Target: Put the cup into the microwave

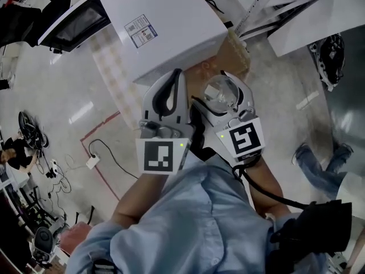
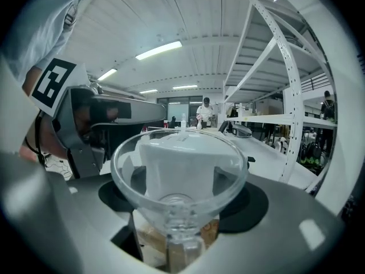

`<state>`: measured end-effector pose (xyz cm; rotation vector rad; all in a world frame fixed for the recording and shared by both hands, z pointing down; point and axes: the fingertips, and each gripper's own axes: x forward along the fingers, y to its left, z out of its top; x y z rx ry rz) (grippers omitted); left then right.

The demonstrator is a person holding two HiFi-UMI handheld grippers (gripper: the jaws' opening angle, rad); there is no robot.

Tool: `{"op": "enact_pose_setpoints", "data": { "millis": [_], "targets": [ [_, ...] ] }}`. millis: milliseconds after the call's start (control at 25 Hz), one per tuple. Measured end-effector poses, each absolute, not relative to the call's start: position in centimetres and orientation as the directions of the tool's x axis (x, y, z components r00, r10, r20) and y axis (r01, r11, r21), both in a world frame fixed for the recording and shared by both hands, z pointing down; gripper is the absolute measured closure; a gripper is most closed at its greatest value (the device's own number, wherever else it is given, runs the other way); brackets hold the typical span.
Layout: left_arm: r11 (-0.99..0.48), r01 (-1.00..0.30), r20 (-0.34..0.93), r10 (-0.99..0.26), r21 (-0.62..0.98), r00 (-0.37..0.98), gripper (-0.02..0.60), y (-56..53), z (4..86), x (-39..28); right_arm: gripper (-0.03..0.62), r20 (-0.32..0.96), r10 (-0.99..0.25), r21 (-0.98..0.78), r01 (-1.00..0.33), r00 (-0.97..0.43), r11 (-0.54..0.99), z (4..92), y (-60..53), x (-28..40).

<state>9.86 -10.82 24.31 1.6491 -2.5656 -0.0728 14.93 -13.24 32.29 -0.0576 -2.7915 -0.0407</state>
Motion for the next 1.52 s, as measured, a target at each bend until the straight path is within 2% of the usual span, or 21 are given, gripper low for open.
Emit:
{"op": "enact_pose_setpoints", "data": {
  "millis": [440, 720, 920, 1080, 1200, 1520],
  "targets": [
    [0.461, -0.882, 0.019, -0.887, 0.094, -0.461, 0.574, -1.8, 23.3, 14.2, 0.215, 0.341, 0.084, 0.017, 0.095, -0.936, 0.995, 32.7, -5.3, 18.4],
    [0.531, -0.843, 0.002, -0.846, 0.084, -0.533, 0.574, 3.5, 23.2, 13.3, 0.215, 0.333, 0.149, 0.01, 0.162, -0.931, 0.987, 32.9, -0.2, 17.3],
    [0.575, -0.813, -0.025, -0.815, 0.091, -0.579, 0.574, 7.9, 23.4, 10.5, 0.215, 0.311, 0.182, -0.029, 0.183, -0.933, 0.983, 32.4, 3.4, 14.3],
    [0.598, -0.796, -0.025, -0.798, 0.087, -0.602, 0.574, 12.2, 24.0, 7.0, 0.215, 0.331, 0.179, 0.036, 0.203, -0.926, 0.979, 33.4, 5.7, 11.3],
    [0.601, -0.795, 0.019, -0.799, 0.082, -0.602, 0.574, 15.4, 24.9, 4.2, 0.215, 0.345, 0.159, 0.044, 0.185, -0.925, 0.982, 33.9, 7.8, 8.6],
    [0.548, -0.832, 0.015, -0.836, 0.09, -0.549, 0.574, 20.6, 24.6, -2.5, 0.215, 0.364, 0.079, 0.043, 0.101, -0.928, 0.994, 34.1, 12.7, 2.8]
  ]
}}
